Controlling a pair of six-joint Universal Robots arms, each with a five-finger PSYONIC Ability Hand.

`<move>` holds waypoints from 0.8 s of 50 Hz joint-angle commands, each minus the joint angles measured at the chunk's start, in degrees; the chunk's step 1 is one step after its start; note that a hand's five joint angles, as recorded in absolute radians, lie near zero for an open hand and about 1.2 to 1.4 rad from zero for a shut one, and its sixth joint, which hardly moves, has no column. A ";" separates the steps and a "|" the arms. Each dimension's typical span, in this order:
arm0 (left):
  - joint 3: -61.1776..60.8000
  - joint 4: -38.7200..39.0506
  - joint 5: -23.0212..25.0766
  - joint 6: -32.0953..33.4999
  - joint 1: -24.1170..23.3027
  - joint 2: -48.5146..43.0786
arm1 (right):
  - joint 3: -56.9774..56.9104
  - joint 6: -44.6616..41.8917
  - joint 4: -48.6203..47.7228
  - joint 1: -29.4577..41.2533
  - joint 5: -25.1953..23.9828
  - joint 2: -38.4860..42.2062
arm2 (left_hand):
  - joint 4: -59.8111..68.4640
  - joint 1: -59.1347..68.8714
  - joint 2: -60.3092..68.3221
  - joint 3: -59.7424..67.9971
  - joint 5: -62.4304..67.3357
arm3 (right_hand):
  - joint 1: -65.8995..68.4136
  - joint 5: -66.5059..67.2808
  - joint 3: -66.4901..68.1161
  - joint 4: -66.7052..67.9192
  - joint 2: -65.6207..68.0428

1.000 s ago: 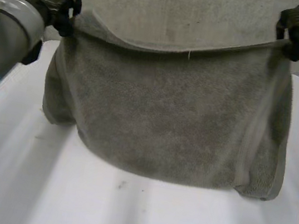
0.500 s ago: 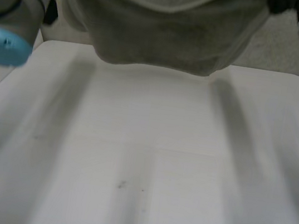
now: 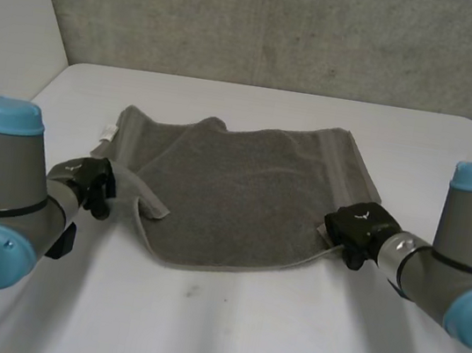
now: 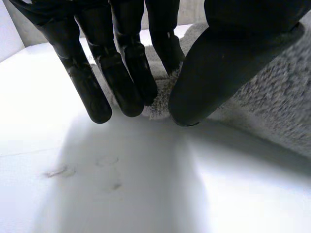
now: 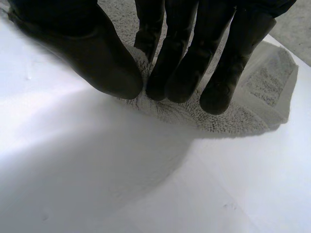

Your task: Fold the towel.

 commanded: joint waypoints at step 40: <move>-1.66 6.73 5.80 2.07 -5.67 2.38 | 14.41 0.09 -21.79 -2.29 -5.78 -7.29 | -34.93 -34.70 -34.74 -34.95 -35.14 | -40.77 -41.44 -41.19 -41.49 -41.16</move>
